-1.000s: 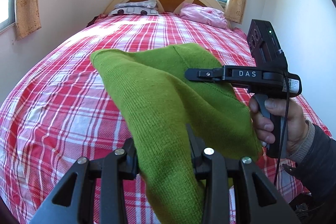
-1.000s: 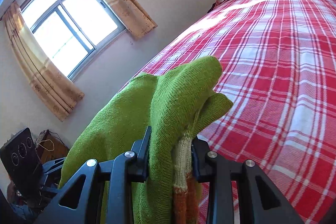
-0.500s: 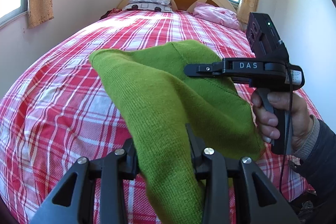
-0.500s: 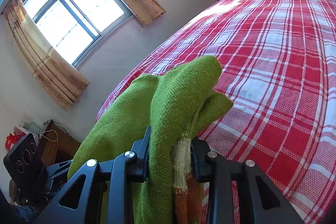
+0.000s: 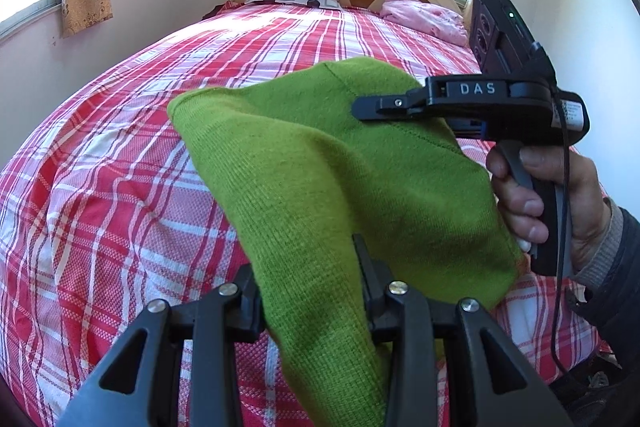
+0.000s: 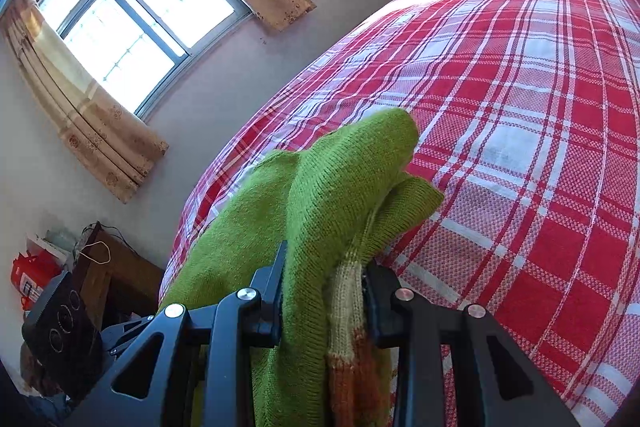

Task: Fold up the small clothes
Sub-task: 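Open both grippers and release the folded sweater on the bed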

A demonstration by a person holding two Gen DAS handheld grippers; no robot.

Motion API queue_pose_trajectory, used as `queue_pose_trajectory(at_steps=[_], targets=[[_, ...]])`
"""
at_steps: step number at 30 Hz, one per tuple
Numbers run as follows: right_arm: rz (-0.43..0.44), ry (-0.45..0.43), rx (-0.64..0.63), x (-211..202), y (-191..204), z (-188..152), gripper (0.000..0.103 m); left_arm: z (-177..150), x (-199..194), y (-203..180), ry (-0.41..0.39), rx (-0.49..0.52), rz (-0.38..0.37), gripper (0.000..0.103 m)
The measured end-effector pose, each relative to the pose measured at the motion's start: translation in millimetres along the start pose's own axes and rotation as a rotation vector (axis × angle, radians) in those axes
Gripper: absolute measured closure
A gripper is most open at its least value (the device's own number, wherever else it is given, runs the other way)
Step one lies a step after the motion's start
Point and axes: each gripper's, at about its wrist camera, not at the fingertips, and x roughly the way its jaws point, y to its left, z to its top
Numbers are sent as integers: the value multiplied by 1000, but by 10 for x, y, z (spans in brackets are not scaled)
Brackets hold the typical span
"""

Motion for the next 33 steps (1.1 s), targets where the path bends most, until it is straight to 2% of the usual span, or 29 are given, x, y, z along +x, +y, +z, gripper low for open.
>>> queue_pose_trajectory(at_steps=[16,24,26,28,29,30,32,33], targets=[[-71,25,28,95,-177,-88,71,-117,27,-9,-10,14,16,61],[-101,13,41,-50,-178,-110,65,-138,-105,-42,1,48,58,44],[-132,-15,30,-167,-123,-132,64,-106,-176,-28,-11,42,66,44],[-182,-82,-7,-343,15,-153,63,-23,-298,13,-64,31,74,43],[-193,-128,-29,-465,111,-175,63,29,-385,40,-104,22,87,35],[-180,-161,-51,-580,219,-199,63,72,-432,77,-134,10,100,23],[-118,-180,-97,-719,427,-256,58,155,-450,151,-175,-5,137,15],[-81,-170,-121,-735,553,-286,50,175,-404,190,-177,-6,161,15]])
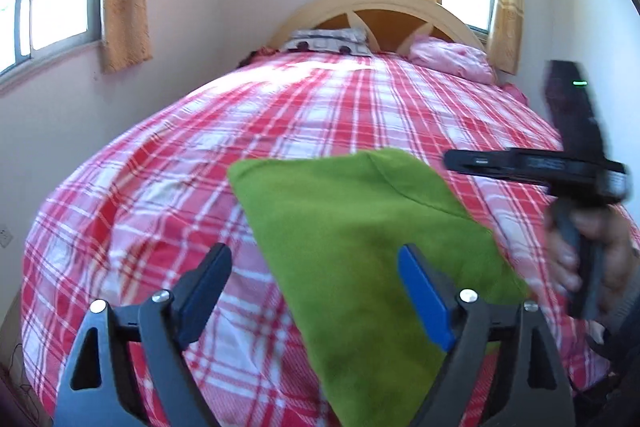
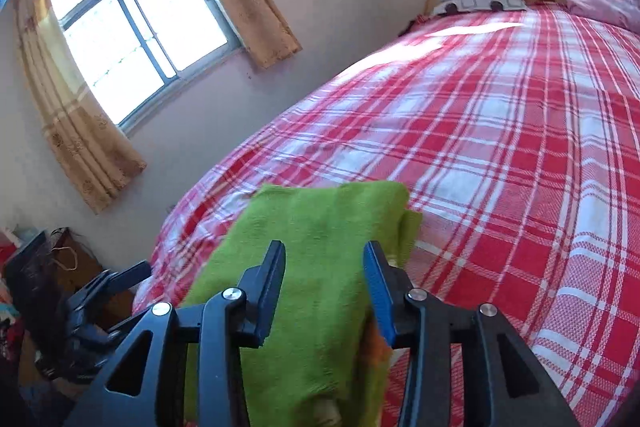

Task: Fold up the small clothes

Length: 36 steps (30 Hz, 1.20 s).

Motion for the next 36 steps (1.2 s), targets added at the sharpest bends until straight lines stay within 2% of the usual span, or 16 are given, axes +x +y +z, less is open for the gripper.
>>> queue_pose_trajectory(at_steps=[2,3,6,7,8,10,13,15,17,19,22,25,29,36], targets=[[79,51,-45,28,205,-89,40,-14,167,72,23,-12,57,15],[89,84,-63,88,274,-147,40,-33,273,125,41,-29,81,15],[-24,207,-42,366,231,-354,40,-143,514,268,110,-78,118,14],[-40,261,-5,468,142,-433,40,-185,536,288,123,-83,111,14],[-21,257,21,503,77,-476,40,-214,544,288,123,-72,106,12],[3,219,32,472,51,-492,40,-243,550,271,113,-48,135,5],[-1,208,36,439,86,-496,40,-265,543,269,99,-64,142,3],[-9,170,63,310,112,-485,40,-281,504,273,83,-60,155,1],[-27,118,68,109,193,-467,40,-250,413,288,89,-93,132,2],[-84,61,10,-99,330,-440,40,-206,287,272,86,-87,125,2],[-226,-31,-123,-423,602,-477,39,-71,22,217,13,-76,117,2],[-306,-84,-214,-620,785,-513,36,57,-173,196,-42,-101,85,2],[-321,-142,-231,-787,909,-542,36,140,-319,124,-83,-81,76,2],[-346,-178,-222,-835,942,-539,36,204,-472,77,-121,-76,57,2]])
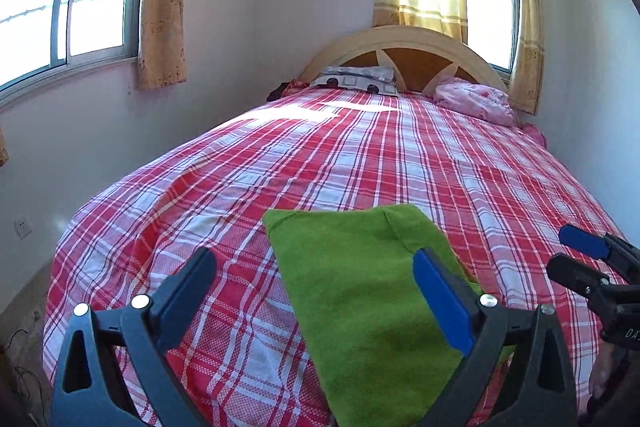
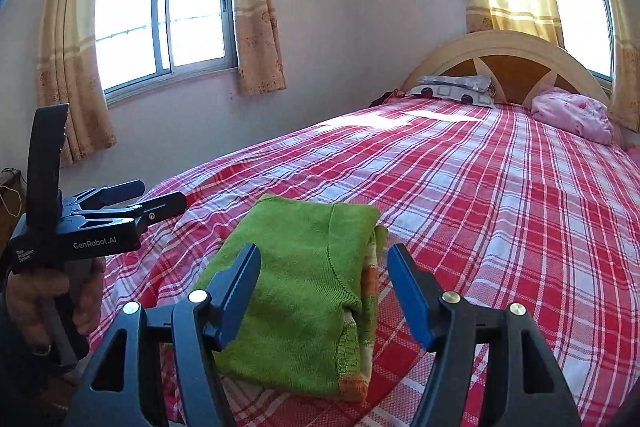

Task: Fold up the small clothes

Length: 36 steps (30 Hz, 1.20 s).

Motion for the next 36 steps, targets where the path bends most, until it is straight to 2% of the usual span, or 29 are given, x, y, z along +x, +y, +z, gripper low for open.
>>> queue_pose_trajectory(at_steps=[36], targets=[[-9,-29,30,-107,-27,-37,36,42,-146,-104,-26,9,-20,2]])
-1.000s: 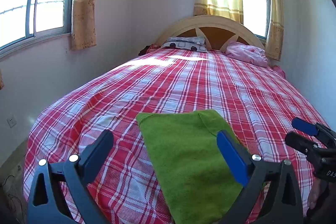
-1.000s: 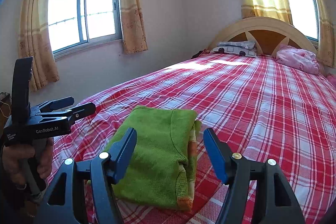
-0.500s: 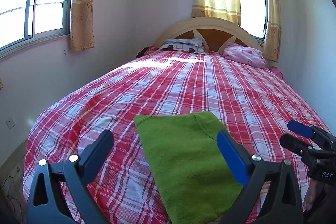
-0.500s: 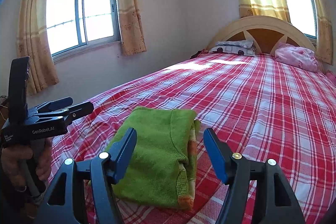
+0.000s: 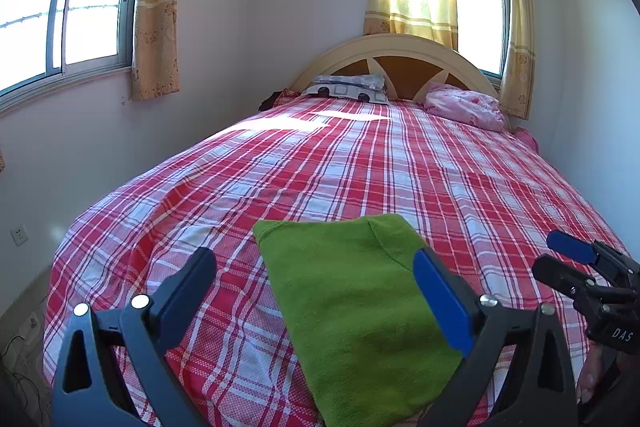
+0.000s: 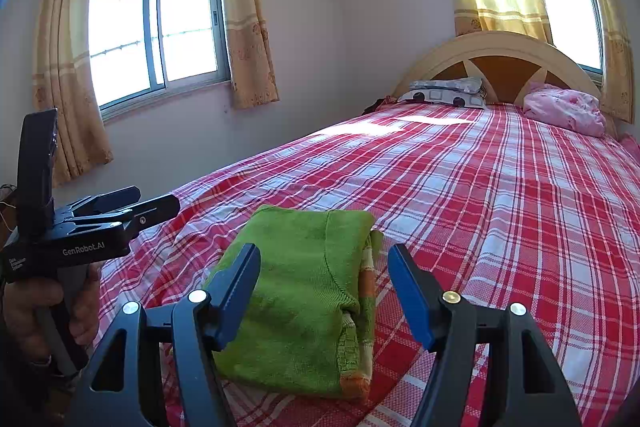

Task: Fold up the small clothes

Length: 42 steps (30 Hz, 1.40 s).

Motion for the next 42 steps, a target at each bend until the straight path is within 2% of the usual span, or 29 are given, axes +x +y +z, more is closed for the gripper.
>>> queue_pose_trajectory(at_steps=[14,21,31,39,42], targets=[[-2,-3,-3,-18,22,0,36,-10,-1,-22,1,3,-1,2],[-3,-17,-9,-35,50,1,36,-17,22,-37,20,7,-30,0],[-4,-47,-46,-91,120,6,36,41,-9,-7,12,6,-9,0],[5,-43,-64,-78,164,-36,36,43,16,76,4,5,60,0],[7,-38,-62,-69,167,-49,36,55,8,124,-5,-6,64,0]])
